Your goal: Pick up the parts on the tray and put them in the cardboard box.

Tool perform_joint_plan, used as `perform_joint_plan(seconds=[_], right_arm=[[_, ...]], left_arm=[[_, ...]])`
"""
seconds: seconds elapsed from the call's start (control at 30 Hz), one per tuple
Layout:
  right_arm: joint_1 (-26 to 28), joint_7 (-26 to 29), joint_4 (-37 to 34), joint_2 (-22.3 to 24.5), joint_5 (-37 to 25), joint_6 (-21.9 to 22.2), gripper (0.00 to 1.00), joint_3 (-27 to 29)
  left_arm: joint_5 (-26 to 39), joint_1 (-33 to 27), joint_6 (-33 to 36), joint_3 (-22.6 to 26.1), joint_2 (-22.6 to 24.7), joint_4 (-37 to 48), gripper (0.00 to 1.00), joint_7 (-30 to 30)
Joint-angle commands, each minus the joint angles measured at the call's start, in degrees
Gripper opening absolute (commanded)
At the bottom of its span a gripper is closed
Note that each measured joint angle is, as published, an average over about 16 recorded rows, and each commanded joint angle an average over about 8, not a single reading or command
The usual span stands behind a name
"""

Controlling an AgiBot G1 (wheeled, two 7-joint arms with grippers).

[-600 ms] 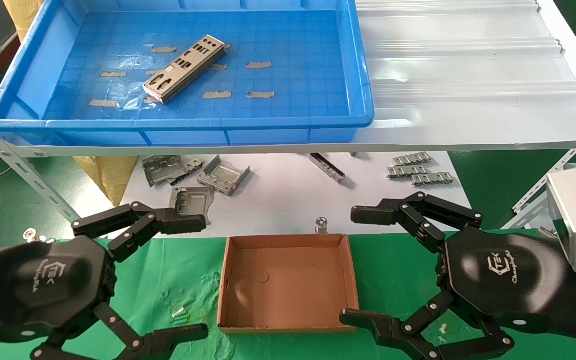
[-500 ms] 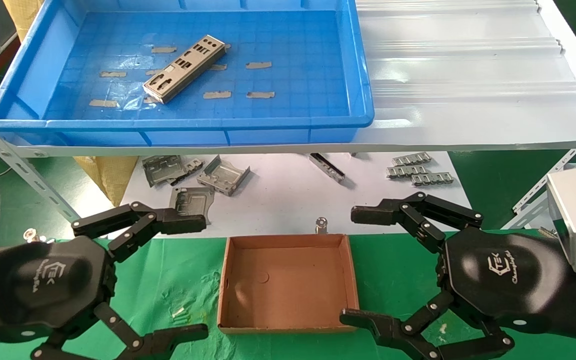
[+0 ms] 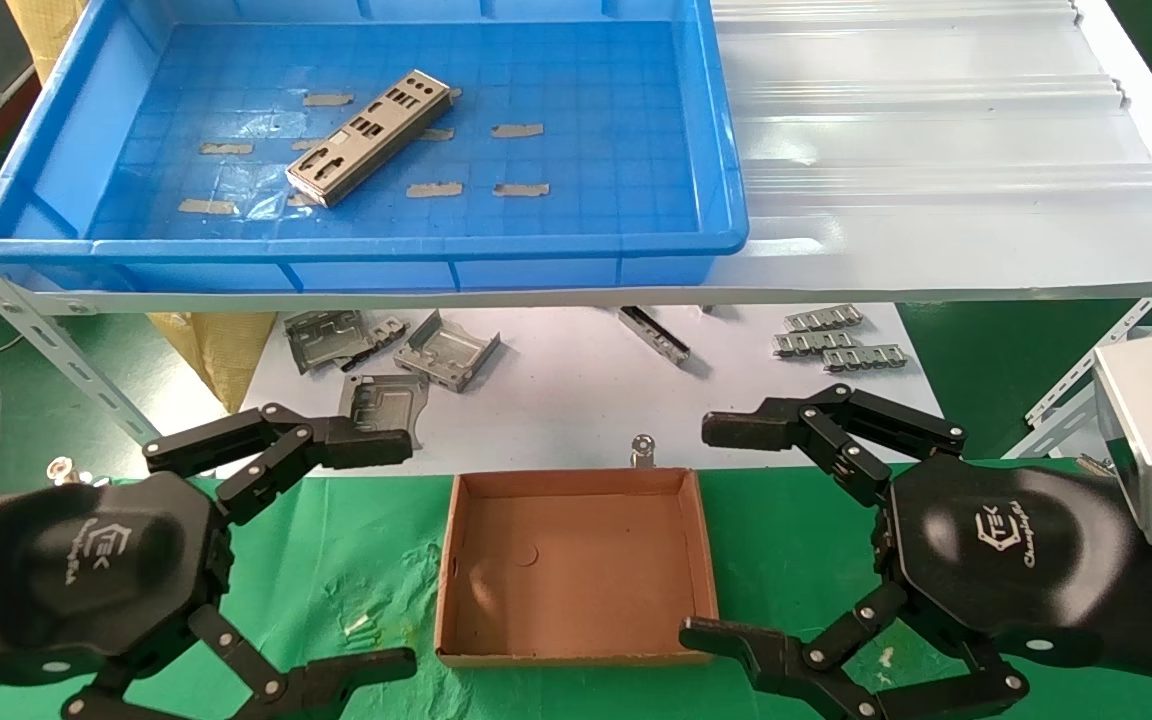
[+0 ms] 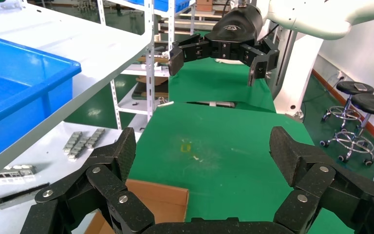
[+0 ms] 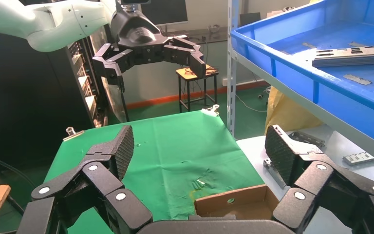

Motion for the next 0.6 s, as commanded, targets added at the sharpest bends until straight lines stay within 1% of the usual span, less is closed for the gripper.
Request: perform_joint_plan(seconds=[0.03, 0.6], right_arm=[[0.0, 0.0, 0.0, 0.0, 0.0, 0.0, 0.00, 0.0], [0.0, 0.0, 0.0, 0.0, 0.0, 0.0, 0.00, 0.0]], left_arm=[[0.0, 0.0, 0.0, 0.0, 0.0, 0.0, 1.00, 0.0], [0.0, 0.0, 0.0, 0.0, 0.0, 0.0, 1.00, 0.0]])
